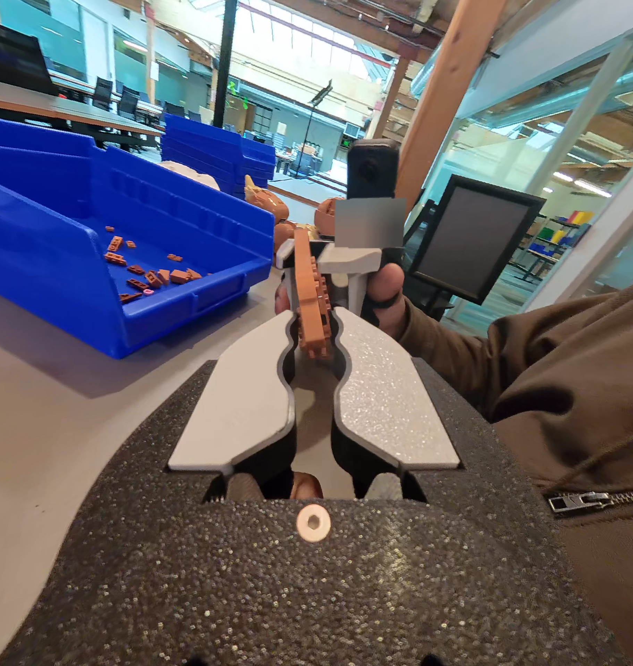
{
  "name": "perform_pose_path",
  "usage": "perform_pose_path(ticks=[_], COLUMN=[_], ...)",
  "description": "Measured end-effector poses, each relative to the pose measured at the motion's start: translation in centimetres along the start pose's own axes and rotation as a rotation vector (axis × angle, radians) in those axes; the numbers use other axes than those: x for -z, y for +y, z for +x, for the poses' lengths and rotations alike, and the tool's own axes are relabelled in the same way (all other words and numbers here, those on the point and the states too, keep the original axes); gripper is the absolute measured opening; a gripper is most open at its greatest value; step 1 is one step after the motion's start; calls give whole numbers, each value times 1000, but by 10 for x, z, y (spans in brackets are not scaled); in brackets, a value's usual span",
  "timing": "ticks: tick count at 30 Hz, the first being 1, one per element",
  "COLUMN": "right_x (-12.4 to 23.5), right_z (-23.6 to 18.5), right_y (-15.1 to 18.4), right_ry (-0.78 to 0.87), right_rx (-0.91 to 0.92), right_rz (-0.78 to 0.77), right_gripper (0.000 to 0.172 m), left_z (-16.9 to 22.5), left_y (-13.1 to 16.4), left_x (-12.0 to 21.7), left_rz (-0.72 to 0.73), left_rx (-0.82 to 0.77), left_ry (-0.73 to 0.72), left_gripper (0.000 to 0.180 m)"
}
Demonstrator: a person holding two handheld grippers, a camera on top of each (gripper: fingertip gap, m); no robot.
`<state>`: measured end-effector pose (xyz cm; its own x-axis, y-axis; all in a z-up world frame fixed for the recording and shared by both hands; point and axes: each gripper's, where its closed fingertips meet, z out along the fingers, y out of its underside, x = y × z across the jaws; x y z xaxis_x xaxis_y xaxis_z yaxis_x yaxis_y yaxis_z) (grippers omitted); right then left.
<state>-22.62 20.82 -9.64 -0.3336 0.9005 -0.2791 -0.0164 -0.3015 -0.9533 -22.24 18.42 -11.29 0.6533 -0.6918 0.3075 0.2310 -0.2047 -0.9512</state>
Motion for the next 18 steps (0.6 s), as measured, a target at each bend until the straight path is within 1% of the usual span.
perform_pose_path(ticks=[2, 5, 10, 12, 14, 16, 18], right_x=[0, -1, -6, -8, -8, -8, -5], right_z=[-2, -3, -4, -6, -5, -2, 0], right_y=[-1, -2, 1, 2, 3, 3, -3], right_ry=[-30, -30, 1, 11, 25, 48, 90], right_rx=[-34, -35, 21, 53, 74, 101, 160], right_rz=[12, 24, 10, 6, -1, -8, 15], right_gripper=[13, 12, 10, 10, 11, 14, 25], left_z=[2, 1, -7, -7, -9, -11, -17], left_y=[2, 2, 0, 1, -1, -1, 0], left_x=[-2, -2, -3, -3, -2, -1, 1], left_rz=[-15, -9, 7, 1, -3, -19, -42], left_rx=[-9, -7, 14, 10, -20, -88, -160], left_ry=[6, 0, -48, -49, -67, -114, -185], left_gripper=[17, 16, 21, 19, 18, 17, 17])
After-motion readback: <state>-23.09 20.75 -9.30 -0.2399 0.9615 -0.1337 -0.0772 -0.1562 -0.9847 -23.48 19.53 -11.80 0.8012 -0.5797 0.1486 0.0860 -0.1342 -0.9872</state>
